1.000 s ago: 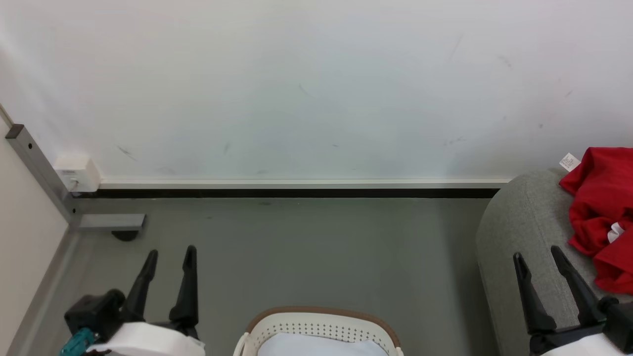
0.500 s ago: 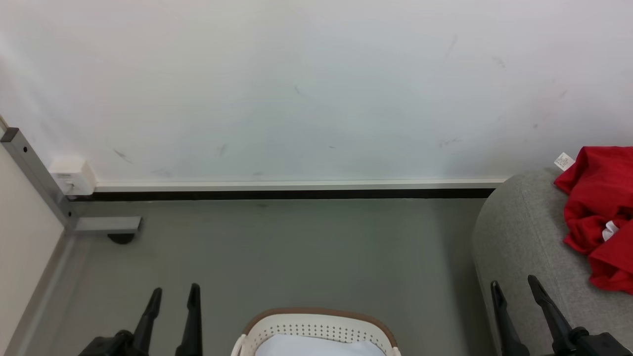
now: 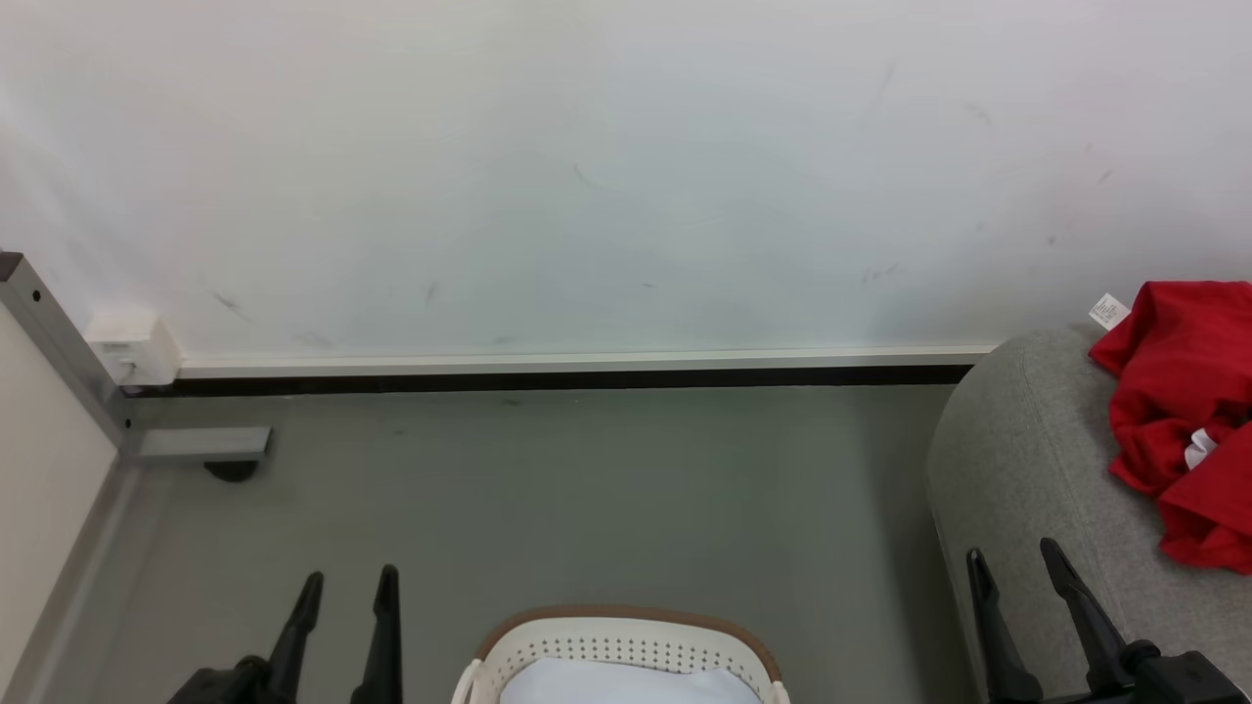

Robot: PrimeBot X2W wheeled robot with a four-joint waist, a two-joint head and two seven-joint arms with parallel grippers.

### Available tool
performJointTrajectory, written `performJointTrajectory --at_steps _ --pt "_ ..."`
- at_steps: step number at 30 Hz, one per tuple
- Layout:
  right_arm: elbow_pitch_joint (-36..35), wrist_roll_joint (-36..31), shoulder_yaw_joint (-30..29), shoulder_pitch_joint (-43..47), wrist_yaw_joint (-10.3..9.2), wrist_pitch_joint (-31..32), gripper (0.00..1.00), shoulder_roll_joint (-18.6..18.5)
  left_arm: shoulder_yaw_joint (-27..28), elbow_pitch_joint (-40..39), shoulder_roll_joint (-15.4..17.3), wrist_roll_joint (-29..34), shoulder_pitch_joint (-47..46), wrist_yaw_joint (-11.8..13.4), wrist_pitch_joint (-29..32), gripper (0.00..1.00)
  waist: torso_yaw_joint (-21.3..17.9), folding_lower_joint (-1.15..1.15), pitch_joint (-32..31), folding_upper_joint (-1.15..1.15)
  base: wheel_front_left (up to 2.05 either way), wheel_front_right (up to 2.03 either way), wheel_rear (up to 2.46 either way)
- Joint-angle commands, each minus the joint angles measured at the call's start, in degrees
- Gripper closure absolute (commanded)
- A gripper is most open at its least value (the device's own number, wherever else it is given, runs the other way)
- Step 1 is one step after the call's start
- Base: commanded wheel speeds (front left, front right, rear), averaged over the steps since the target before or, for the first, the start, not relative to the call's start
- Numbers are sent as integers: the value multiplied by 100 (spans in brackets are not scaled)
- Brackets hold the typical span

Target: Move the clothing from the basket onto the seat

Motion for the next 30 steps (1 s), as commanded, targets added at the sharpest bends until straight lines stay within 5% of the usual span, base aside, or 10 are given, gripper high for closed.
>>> performJointTrajectory --at_steps 1,15,16,30 --pt "6 56 4 -49 -13 -35 0 15 53 34 -34 82 -36 -45 -3 0 1 0 10 0 0 0 0" --pt "17 84 19 -61 -13 -46 0 27 282 155 -207 317 -49 -261 -3 0 -18 0 7 0 0 0 0" --pt "17 34 24 -12 1 -6 100 30 263 162 -208 236 -8 -260 2 100 -19 0 8 0 0 0 0" --pt "141 1409 -114 -88 0 303 100 13 442 326 -265 -1043 -142 -341 383 100 -14 0 25 0 0 0 0"
